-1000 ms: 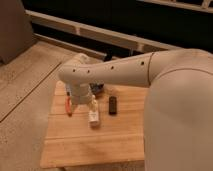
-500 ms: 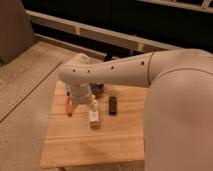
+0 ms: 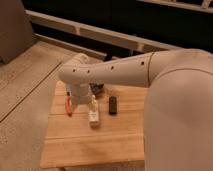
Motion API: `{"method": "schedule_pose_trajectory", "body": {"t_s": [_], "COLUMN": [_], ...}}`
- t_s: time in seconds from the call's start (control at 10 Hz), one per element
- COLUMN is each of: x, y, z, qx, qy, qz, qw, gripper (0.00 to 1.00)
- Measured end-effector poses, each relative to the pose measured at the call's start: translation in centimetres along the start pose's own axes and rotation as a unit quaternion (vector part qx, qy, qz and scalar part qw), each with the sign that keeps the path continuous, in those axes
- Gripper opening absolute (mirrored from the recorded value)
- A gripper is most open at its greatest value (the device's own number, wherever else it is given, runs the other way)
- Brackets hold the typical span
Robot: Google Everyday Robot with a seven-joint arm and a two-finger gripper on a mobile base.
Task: Place the pepper on the white sponge
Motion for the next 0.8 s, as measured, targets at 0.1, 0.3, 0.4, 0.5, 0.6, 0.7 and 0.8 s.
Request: {"method": "schedule_pose_trajectory", "body": {"t_s": [0.1,0.3,0.4,0.5,0.6,0.7,0.8], "x": [0.0,0.0,-0.3,-1.2,-1.6,-2.0,-2.5], "y": [0.0,0.0,0.1,0.4,1.1,2.1,3.5], "z": [0.0,0.0,-0.1,-0.4,-0.3,0.0,0.4], "qx": [0.0,0.001,0.002,0.008,0.012,0.022,0.026], "qy": [0.0,-0.001,-0.006,-0.019,-0.024,-0.025,-0.026], "qz": [0.0,-0.001,-0.004,-0.022,-0.041,-0.069,-0.1], "qw": [1.0,1.0,1.0,0.9995,0.9988,0.997,0.9943], "gripper": [0.65,0.65,0.65,0.65,0.65,0.65,0.65]}}
